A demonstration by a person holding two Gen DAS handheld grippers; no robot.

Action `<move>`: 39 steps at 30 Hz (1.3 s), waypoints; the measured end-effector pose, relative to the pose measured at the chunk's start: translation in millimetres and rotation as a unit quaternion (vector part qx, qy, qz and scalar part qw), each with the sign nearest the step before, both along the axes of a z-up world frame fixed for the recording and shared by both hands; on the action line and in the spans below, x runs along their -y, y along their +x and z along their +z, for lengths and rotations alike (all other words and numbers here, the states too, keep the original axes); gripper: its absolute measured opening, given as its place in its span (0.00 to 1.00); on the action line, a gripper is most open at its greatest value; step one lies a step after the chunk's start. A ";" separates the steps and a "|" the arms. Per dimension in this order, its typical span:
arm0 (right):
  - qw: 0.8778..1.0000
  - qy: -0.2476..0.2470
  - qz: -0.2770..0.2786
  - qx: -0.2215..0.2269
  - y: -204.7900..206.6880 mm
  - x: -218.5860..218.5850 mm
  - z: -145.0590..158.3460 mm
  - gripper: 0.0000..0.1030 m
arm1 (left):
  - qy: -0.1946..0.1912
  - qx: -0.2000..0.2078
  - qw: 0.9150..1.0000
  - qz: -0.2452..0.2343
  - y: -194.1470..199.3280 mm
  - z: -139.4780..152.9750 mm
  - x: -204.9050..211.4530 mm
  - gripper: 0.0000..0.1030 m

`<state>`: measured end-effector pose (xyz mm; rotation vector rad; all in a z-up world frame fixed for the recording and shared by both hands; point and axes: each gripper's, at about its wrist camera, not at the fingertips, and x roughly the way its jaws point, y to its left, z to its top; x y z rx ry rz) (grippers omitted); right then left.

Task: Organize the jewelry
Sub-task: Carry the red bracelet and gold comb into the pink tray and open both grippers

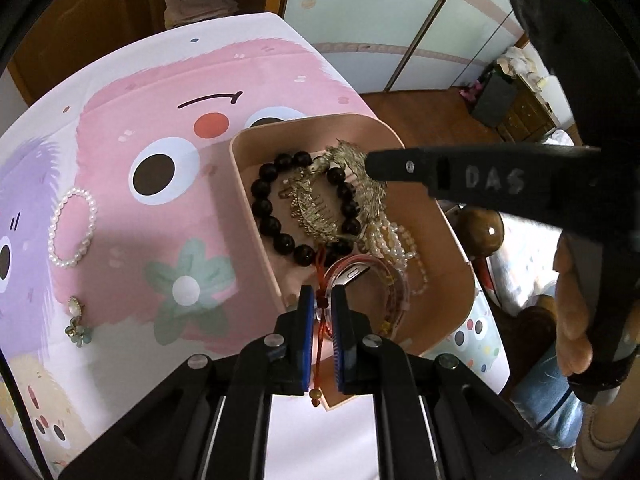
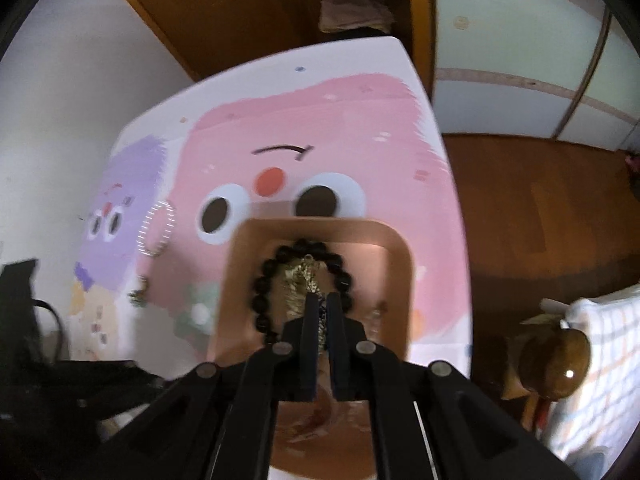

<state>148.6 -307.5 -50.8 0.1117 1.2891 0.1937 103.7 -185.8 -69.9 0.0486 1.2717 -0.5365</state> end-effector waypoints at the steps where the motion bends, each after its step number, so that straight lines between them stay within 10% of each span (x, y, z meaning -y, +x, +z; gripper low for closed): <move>1: 1.000 -0.010 0.000 -0.003 -0.5 -0.4 -1.9 0.05 | 0.000 0.001 1.000 0.002 0.2 1.1 -0.7 0.08; 8: 0.999 -0.028 0.000 -0.016 -3.3 -0.5 -6.0 0.30 | -0.003 0.025 1.000 0.015 -5.2 17.5 -12.6 0.19; 23: 1.000 -0.017 -0.001 0.005 -19.0 -18.5 14.8 0.30 | 0.037 0.061 0.995 0.069 -21.1 31.8 -68.2 0.40; 39: 0.998 -0.040 -0.028 0.030 -53.4 -41.8 14.5 0.30 | 0.057 0.055 0.990 0.113 -32.1 24.9 -116.2 0.40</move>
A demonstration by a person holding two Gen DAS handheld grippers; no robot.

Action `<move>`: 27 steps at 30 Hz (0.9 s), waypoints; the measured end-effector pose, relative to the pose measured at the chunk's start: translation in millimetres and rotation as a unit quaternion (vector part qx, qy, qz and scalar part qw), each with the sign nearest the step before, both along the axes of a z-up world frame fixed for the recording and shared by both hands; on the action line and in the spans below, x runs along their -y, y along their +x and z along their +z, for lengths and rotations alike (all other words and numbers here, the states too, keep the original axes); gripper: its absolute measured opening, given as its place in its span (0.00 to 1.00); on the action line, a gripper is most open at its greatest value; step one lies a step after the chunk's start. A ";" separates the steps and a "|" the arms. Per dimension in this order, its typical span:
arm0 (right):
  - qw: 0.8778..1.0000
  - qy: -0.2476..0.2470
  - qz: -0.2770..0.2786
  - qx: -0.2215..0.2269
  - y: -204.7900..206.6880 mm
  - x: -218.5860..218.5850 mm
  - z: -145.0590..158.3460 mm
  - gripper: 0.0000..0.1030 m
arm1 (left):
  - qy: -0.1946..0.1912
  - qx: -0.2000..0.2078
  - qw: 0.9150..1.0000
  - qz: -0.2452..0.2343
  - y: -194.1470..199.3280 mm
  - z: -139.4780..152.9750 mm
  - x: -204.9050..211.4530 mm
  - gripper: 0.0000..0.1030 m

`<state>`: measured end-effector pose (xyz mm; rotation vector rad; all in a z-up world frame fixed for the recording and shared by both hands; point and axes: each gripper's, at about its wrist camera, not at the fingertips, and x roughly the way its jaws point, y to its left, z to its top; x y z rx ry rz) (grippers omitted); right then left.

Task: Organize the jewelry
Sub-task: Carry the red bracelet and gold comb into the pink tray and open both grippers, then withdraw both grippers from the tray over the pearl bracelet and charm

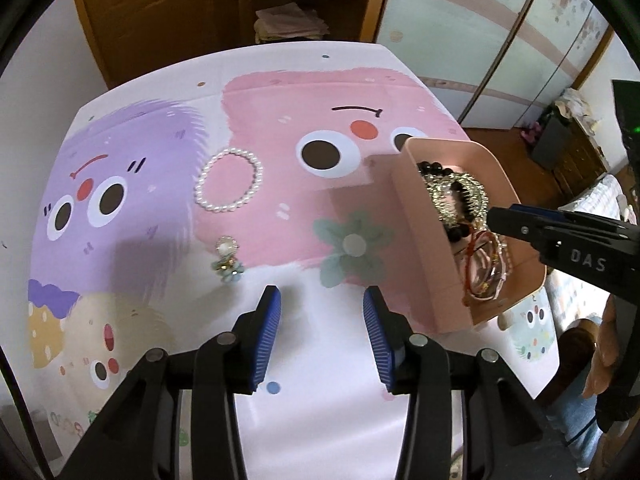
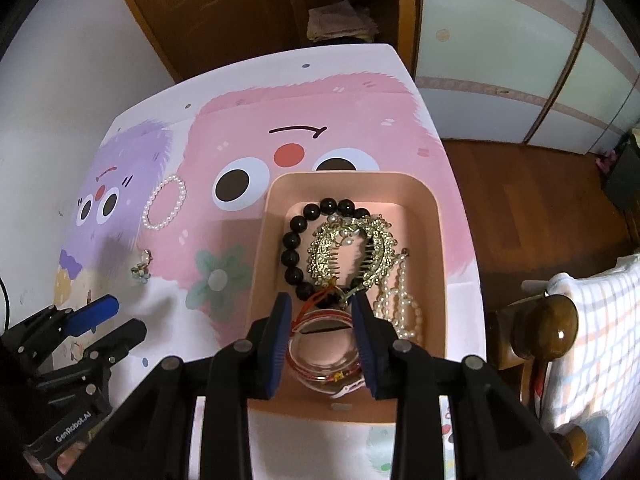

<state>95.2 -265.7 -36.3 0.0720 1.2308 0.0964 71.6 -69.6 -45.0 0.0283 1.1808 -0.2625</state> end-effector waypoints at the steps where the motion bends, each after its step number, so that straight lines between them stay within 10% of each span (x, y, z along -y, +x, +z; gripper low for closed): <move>1: 1.000 0.006 0.001 0.005 -1.8 -1.3 1.2 0.30 | 0.000 0.000 1.000 0.003 -0.1 -0.3 -2.8 0.40; 27: 0.984 0.023 0.173 -0.020 16.5 -140.3 -22.5 0.30 | 0.006 -0.003 0.990 0.138 32.3 -20.0 -143.3 0.41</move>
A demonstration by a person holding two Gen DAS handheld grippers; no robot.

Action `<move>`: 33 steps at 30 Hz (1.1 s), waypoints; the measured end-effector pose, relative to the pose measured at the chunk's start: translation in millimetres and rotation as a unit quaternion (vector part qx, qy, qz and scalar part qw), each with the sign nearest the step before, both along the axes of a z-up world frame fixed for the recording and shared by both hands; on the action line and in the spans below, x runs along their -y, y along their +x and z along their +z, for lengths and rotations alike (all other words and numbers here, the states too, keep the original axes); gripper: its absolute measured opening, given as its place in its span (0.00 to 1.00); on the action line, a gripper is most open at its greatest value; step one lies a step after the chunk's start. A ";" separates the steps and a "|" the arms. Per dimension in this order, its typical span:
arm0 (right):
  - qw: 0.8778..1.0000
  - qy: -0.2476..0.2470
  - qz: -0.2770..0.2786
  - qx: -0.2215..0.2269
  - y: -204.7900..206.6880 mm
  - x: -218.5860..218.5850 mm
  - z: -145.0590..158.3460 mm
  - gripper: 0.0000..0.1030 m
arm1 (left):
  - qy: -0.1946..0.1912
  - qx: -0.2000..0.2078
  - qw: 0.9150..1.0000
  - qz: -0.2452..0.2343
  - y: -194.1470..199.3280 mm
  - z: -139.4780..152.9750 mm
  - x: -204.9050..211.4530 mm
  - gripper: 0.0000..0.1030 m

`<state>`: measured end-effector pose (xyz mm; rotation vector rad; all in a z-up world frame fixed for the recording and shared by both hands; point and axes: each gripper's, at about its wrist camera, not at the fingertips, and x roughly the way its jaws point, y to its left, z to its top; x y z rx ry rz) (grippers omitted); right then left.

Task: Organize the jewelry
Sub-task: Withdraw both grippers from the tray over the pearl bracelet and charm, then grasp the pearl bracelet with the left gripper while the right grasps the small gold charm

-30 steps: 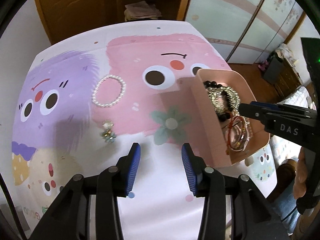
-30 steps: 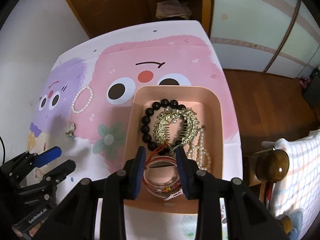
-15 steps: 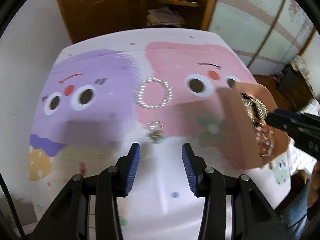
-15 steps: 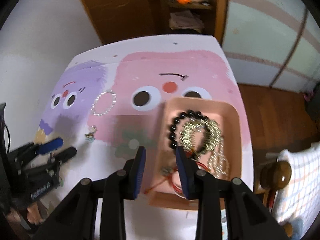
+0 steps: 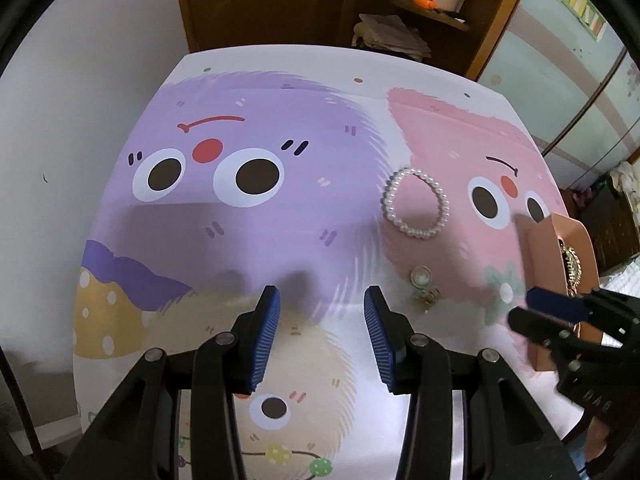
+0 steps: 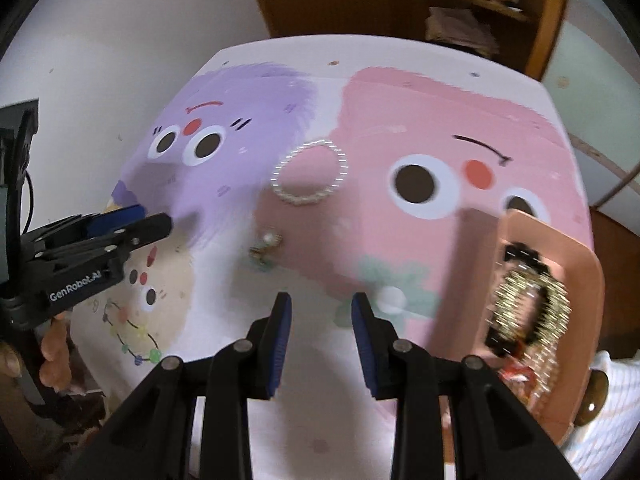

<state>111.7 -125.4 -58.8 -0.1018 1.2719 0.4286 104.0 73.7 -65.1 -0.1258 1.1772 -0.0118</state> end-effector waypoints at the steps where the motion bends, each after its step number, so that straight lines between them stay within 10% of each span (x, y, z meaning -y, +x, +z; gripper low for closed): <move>1: 1.000 0.000 0.007 0.000 1.8 -5.8 -2.8 0.30 | -0.004 -0.001 1.000 0.002 1.7 -2.0 -1.6 0.41; 33: 1.000 0.008 0.021 0.021 7.4 -40.9 -40.8 0.19 | -0.023 -0.017 0.999 -0.019 27.2 -21.4 9.5 0.41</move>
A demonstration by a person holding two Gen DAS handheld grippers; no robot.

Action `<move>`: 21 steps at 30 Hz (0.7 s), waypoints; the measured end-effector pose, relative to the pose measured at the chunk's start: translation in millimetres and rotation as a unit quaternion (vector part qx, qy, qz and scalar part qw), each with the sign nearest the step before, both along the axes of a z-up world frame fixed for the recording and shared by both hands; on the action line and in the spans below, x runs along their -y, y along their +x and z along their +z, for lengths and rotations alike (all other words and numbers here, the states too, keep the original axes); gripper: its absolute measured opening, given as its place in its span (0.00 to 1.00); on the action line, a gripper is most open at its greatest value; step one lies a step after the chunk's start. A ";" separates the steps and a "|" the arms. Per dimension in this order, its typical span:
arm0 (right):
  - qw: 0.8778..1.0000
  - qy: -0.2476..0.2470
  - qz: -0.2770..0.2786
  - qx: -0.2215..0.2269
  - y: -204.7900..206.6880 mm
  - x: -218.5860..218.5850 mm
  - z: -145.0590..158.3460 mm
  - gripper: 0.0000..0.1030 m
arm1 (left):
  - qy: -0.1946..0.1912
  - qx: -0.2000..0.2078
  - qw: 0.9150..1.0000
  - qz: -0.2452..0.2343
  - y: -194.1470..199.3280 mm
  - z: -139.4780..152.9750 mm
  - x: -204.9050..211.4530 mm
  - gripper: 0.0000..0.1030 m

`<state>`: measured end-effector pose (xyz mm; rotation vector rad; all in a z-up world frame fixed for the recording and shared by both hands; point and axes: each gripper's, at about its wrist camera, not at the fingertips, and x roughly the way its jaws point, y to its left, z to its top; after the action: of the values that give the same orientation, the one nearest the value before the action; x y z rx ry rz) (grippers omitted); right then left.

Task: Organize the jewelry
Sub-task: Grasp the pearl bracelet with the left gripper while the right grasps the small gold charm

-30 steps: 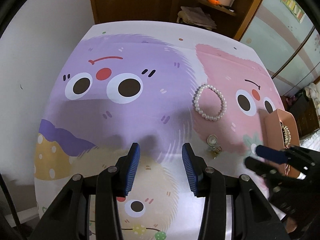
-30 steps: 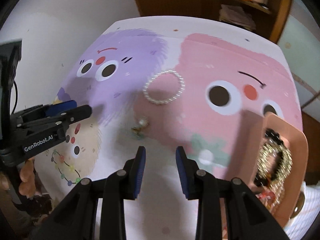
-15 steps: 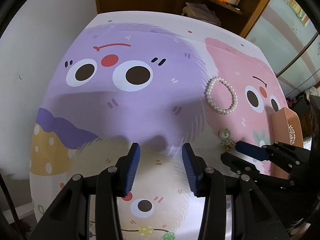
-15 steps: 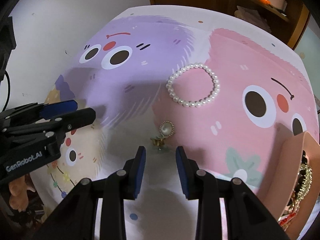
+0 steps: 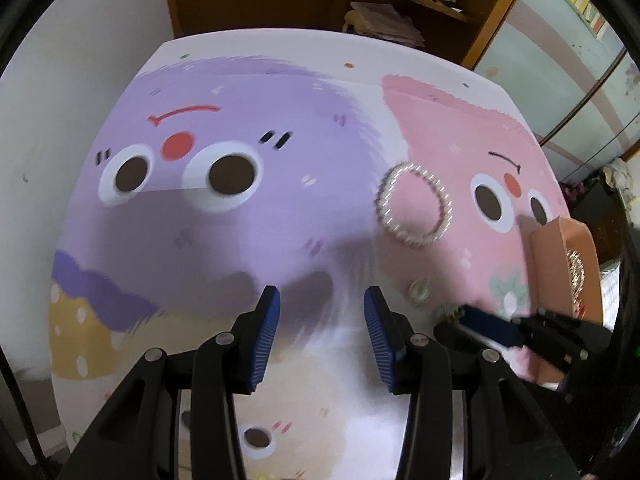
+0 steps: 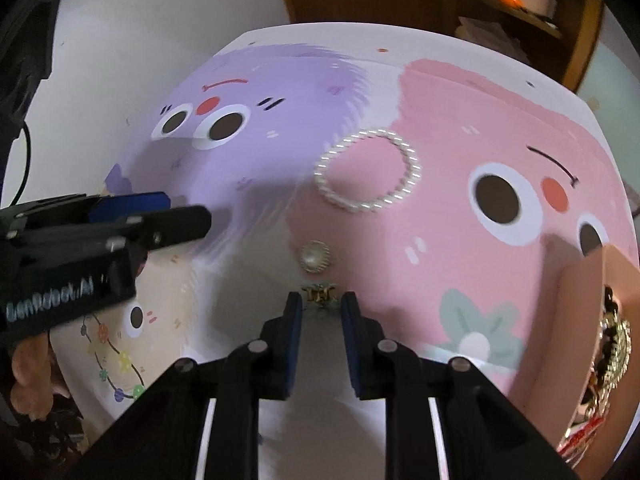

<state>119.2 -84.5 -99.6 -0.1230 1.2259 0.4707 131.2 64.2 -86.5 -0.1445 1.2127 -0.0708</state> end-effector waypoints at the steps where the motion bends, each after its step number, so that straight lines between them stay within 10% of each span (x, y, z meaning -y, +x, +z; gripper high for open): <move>1: 1.000 0.003 -0.006 -0.001 0.4 5.2 0.1 0.19 | -0.002 0.001 1.000 -0.004 7.7 1.1 4.7 0.41; 21: 0.996 0.064 -0.059 0.004 4.1 53.5 24.3 0.19 | 0.064 -0.088 0.991 -0.081 112.7 -24.5 68.3 0.34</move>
<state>123.2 -138.0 -75.3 0.0562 1.1838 0.4430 243.9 -4.0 -111.0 0.0613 1.4002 -0.1240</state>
